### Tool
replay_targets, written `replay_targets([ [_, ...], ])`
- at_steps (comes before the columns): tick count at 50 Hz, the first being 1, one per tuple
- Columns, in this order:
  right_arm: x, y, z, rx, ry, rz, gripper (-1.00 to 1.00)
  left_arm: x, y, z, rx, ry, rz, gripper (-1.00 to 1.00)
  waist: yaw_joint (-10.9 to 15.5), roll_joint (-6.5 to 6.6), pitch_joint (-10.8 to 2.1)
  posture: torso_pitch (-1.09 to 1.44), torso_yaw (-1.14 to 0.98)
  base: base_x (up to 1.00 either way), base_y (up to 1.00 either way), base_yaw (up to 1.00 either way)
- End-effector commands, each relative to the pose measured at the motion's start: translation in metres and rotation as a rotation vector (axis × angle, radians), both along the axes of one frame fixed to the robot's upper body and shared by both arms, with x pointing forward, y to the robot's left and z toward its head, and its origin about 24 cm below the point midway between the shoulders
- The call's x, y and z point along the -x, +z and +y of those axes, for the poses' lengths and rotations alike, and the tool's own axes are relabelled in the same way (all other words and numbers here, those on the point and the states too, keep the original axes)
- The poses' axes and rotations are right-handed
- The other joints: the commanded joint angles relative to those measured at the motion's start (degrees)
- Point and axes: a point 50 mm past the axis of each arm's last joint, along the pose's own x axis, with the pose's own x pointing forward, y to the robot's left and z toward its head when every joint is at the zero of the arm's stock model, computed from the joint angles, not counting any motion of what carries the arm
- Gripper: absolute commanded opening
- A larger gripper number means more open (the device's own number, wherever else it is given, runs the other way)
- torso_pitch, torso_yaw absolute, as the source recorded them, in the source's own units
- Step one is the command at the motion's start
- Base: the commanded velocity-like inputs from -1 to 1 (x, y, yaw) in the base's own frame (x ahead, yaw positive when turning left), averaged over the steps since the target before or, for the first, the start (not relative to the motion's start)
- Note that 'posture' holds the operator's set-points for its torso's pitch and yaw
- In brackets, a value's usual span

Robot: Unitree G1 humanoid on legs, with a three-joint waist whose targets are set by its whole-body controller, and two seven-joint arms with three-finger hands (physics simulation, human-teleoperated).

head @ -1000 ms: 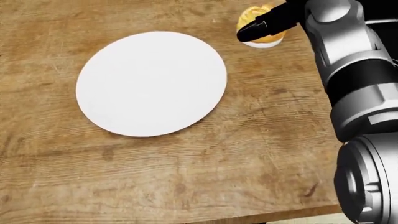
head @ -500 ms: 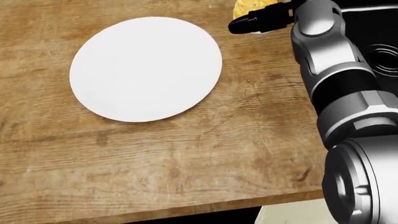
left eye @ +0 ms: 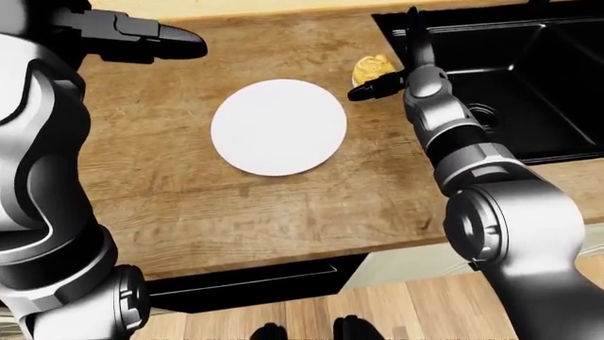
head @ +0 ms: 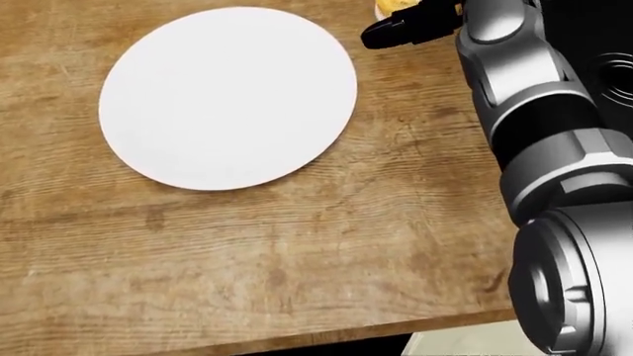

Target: Place the pastries on the plates.

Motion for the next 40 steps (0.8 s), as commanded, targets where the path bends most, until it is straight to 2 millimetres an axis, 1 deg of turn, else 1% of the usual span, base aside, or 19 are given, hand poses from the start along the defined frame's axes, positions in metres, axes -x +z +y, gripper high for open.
replay_targets([
  [1, 0.0029, 0.0329, 0.0015, 0.007, -0.008, -0.116, 1.00, 0.0104, 0.0140, 0.0000, -0.011, 0.006, -0.085, 1.00, 0.0, 0.14, -2.39, 0.36, 0.00, 0.00, 0.00, 0.00],
  [4, 0.0033, 0.0340, -0.0010, -0.011, -0.042, -0.118, 1.00, 0.0114, 0.0144, 0.0003, -0.007, 0.006, -0.088, 1.00, 0.0, 0.15, -2.05, 0.37, 0.00, 0.00, 0.00, 0.00],
  [10, 0.0030, 0.0324, -0.0007, -0.019, -0.049, -0.104, 1.00, 0.0116, 0.0145, 0.0018, 0.000, 0.013, -0.087, 1.00, 0.1, 0.13, -1.40, 0.38, 0.00, 0.00, 0.00, 0.00],
  [22, 0.0029, 0.0306, -0.0028, -0.019, -0.061, -0.092, 1.00, 0.0116, 0.0160, -0.0001, -0.011, 0.004, -0.097, 1.00, 0.1, 0.00, -0.83, 0.38, 0.00, 0.00, 0.00, 0.00],
  [23, 0.0029, 0.0303, -0.0029, -0.019, -0.060, -0.090, 0.95, 0.0115, 0.0157, -0.0002, -0.011, 0.004, -0.096, 1.00, 0.1, -0.01, -0.81, 0.38, 0.00, 0.00, 0.00, 0.00],
  [24, 0.0029, 0.0298, -0.0030, -0.019, -0.061, -0.089, 0.83, 0.0117, 0.0158, -0.0002, -0.013, 0.005, -0.098, 1.00, 0.1, -0.01, -0.80, 0.38, 0.00, 0.00, 0.00, 0.00],
  [25, 0.0028, 0.0295, -0.0029, -0.018, -0.059, -0.087, 0.80, 0.0122, 0.0159, -0.0001, -0.012, 0.005, -0.098, 1.00, 0.1, -0.01, -0.80, 0.38, 0.00, 0.00, 0.00, 0.00],
  [27, 0.0027, 0.0288, -0.0033, -0.017, -0.061, -0.085, 0.63, 0.0132, 0.0160, 0.0000, -0.014, 0.007, -0.100, 1.00, 0.1, -0.01, -0.81, 0.38, 0.00, 0.00, 0.00, 0.00],
  [28, 0.0027, 0.0286, -0.0034, -0.016, -0.061, -0.084, 0.63, 0.0134, 0.0160, 0.0002, -0.013, 0.007, -0.100, 1.00, 0.1, -0.02, -0.81, 0.38, 0.00, 0.00, 0.00, 0.00],
  [32, 0.0026, 0.0273, -0.0034, -0.011, -0.063, -0.080, 0.53, 0.0146, 0.0158, 0.0010, -0.016, 0.010, -0.103, 1.00, 0.1, -0.01, -0.82, 0.38, 0.00, 0.00, 0.00, 0.00],
  [40, 0.0024, 0.0262, -0.0024, -0.002, -0.058, -0.071, 0.23, 0.0183, 0.0179, 0.0028, -0.023, 0.016, -0.112, 1.00, 0.1, 0.07, -0.85, 0.38, 0.00, 0.00, 0.00, 0.00],
])
